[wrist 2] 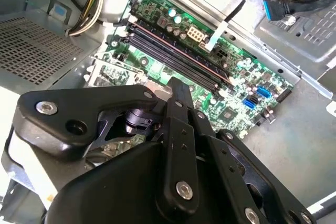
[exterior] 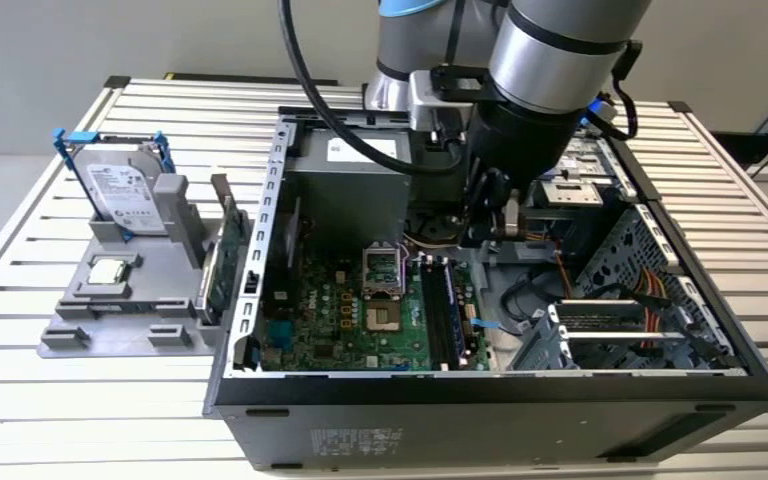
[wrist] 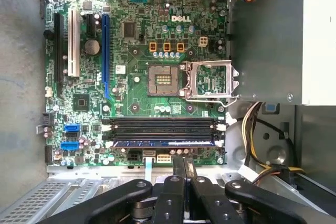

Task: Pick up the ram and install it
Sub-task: 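Press down the ram until it locks into place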

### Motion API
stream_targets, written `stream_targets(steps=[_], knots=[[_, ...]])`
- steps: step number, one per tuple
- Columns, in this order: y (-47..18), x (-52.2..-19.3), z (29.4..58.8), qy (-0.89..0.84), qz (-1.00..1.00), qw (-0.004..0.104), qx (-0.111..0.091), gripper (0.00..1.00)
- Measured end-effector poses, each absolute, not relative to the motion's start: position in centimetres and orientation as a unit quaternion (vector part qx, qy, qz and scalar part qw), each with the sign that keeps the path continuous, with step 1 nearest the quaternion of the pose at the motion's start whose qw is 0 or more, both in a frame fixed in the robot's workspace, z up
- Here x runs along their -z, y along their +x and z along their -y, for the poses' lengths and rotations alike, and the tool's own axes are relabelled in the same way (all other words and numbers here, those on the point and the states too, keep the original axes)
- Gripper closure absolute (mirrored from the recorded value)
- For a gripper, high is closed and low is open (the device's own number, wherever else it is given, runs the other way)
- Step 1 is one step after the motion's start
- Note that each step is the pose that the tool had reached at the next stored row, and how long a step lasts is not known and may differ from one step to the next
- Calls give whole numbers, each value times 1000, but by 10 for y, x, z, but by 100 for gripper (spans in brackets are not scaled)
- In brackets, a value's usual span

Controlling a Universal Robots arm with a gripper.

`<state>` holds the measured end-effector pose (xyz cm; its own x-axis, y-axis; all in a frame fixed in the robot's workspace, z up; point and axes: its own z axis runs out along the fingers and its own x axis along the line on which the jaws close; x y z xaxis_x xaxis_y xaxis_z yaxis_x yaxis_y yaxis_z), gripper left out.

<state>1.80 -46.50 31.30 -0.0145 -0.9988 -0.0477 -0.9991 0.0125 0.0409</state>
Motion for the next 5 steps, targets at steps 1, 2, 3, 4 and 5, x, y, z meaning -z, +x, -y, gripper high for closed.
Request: stream_targets(steps=[1,2,3,4,5], knots=[[18,-313,465,-702,-712,3,-31,100],[18,-313,465,-702,-712,3,-31,100],[18,-313,465,-702,-712,3,-31,100],[18,-313,465,-702,-712,3,-31,100],[18,-313,465,-702,-712,3,-31,100]])
